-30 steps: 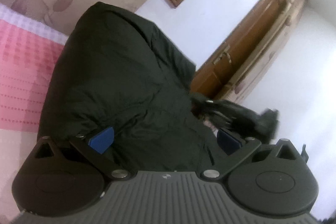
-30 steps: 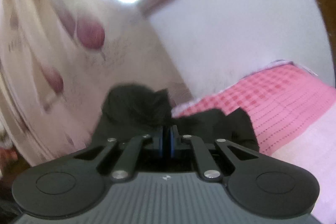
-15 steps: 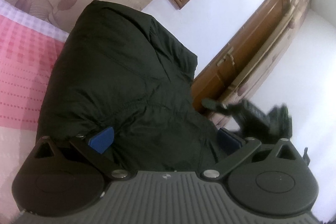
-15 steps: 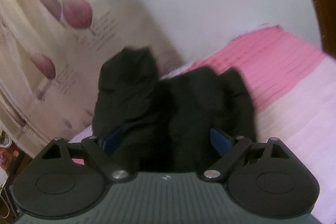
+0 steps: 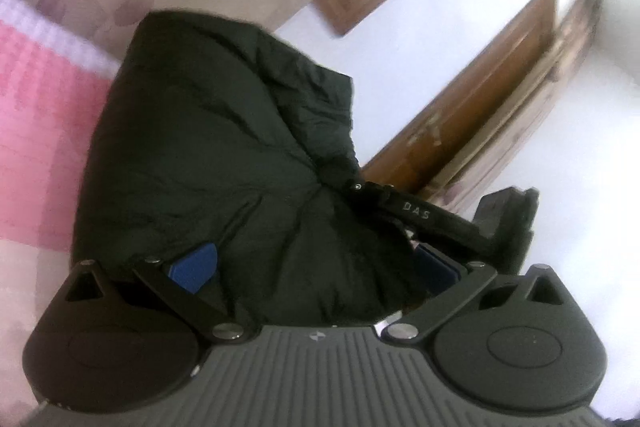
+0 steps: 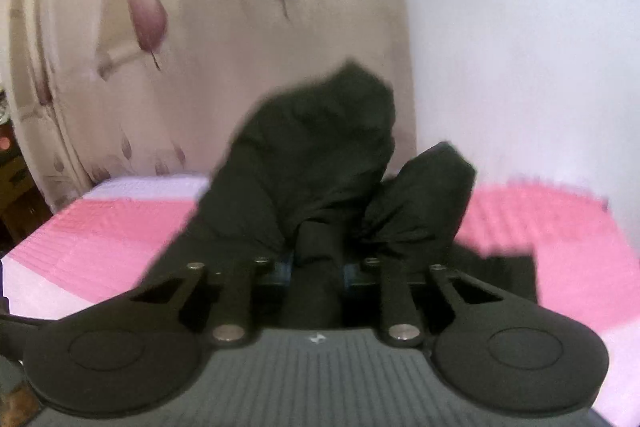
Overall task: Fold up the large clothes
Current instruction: 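Grasp the bundle edge with the right gripper and tuck it under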
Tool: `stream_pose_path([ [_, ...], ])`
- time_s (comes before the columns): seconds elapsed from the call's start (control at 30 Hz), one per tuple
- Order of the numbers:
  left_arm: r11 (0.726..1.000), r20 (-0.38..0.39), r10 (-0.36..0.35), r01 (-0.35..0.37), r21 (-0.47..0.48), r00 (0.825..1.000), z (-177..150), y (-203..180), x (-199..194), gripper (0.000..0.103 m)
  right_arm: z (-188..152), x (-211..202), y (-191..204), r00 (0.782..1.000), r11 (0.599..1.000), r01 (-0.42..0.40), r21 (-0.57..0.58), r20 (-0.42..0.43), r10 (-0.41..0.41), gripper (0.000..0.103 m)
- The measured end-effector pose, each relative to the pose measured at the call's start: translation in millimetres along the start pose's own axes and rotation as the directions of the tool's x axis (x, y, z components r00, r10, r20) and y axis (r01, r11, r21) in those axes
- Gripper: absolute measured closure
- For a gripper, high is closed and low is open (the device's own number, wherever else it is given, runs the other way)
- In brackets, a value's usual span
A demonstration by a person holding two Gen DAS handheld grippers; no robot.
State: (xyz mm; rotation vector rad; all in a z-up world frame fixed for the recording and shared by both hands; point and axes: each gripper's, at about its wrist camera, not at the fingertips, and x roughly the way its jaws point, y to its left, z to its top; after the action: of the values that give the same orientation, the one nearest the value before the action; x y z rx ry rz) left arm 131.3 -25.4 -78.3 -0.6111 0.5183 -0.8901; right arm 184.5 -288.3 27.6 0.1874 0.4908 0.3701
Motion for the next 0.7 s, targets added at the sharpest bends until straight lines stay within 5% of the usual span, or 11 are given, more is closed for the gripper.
stream_pose_path([
  [0.2, 0.996, -0.050, -0.023, 0.027, 0.081, 0.998, -4.4, -25.8, 18.9, 0.000, -12.2, -29.0, -39.4, 0.996, 0.991, 0.033, 0.131, 0.083, -0.045, 0.085],
  [0.43, 0.997, -0.104, -0.048, 0.053, 0.050, 0.993, -15.9, -15.5, 42.7, 0.000, -80.5, -36.0, -103.4, 0.988, 0.889, -0.061, 0.454, 0.153, -0.010, 0.086],
  [0.7, 0.996, -0.121, -0.029, 0.039, 0.075, 0.992, -7.3, -30.7, 49.2, 0.001, -91.4, -43.0, -119.6, 0.987, 0.877, -0.084, 0.473, 0.158, 0.010, 0.085],
])
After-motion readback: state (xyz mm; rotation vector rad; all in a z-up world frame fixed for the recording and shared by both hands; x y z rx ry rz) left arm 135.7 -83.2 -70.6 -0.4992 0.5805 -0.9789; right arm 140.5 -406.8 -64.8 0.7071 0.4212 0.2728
